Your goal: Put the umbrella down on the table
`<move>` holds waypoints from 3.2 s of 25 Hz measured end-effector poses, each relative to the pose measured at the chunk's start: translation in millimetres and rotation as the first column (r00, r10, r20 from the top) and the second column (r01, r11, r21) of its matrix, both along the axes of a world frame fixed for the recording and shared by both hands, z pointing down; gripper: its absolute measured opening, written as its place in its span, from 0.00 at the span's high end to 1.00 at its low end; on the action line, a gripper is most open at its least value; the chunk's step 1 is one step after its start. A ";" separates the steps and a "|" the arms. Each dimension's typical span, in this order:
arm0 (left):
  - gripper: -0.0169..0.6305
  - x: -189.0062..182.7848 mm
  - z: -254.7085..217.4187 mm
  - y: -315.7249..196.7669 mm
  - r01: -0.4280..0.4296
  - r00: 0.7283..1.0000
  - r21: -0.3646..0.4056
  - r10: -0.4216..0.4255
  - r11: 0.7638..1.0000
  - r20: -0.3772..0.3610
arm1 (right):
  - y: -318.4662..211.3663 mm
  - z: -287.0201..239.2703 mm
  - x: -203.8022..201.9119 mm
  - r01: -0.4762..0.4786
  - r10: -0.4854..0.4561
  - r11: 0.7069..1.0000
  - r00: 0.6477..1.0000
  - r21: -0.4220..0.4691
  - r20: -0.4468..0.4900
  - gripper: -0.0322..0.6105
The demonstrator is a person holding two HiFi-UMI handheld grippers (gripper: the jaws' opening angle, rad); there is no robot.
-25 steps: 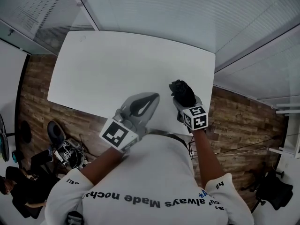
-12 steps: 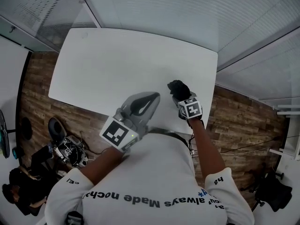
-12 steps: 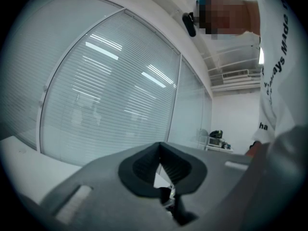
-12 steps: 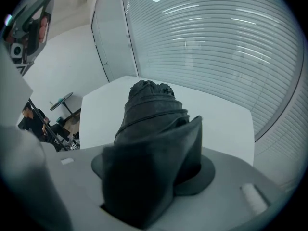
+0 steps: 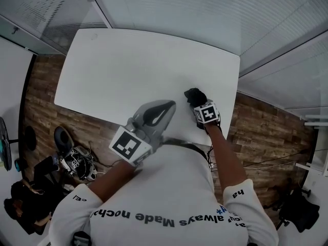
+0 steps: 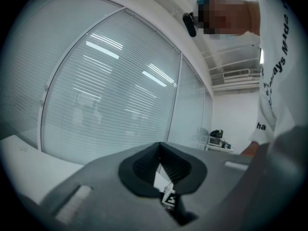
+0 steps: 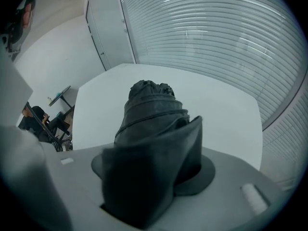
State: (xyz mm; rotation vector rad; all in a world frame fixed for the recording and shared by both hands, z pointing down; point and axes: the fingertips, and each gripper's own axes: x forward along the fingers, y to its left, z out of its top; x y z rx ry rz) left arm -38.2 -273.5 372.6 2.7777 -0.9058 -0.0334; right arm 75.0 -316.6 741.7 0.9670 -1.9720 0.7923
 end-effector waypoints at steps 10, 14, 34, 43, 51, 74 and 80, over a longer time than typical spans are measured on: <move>0.97 -0.6 -0.2 2.6 0.009 1.000 -0.003 -0.009 1.000 0.007 | 3.6 16.6 3.8 -0.005 0.003 0.999 0.999 -0.049 -0.033 0.55; 0.97 -1.8 2.7 4.8 0.012 1.000 -0.009 -0.012 1.000 0.005 | 4.8 22.7 2.8 0.003 -0.005 0.998 0.999 -0.059 -0.040 0.55; 0.97 3.5 1.7 11.9 0.002 1.000 -0.012 -0.002 1.000 0.006 | 9.0 22.7 4.2 -0.003 0.000 0.998 0.999 -0.064 -0.032 0.44; 0.97 9.4 4.7 9.6 -0.012 1.000 -0.017 0.012 1.000 0.001 | 9.5 -17.4 18.2 -0.025 0.024 0.999 1.000 0.037 0.018 0.43; 0.97 16.9 3.2 3.9 -0.038 0.999 -0.014 0.038 0.999 -0.002 | 3.0 -102.5 29.9 -0.070 0.045 0.974 0.992 0.214 0.117 0.45; 0.97 37.2 -28.0 8.6 -0.067 0.998 0.044 0.068 0.997 -0.017 | 73.6 -404.3 6.6 -0.198 -0.136 0.642 0.921 0.740 0.365 0.73; 0.97 37.3 -38.0 11.2 -0.068 0.997 0.066 0.071 0.995 -0.035 | 89.4 -415.0 -1.3 -0.215 -0.141 0.616 0.917 0.758 0.374 0.83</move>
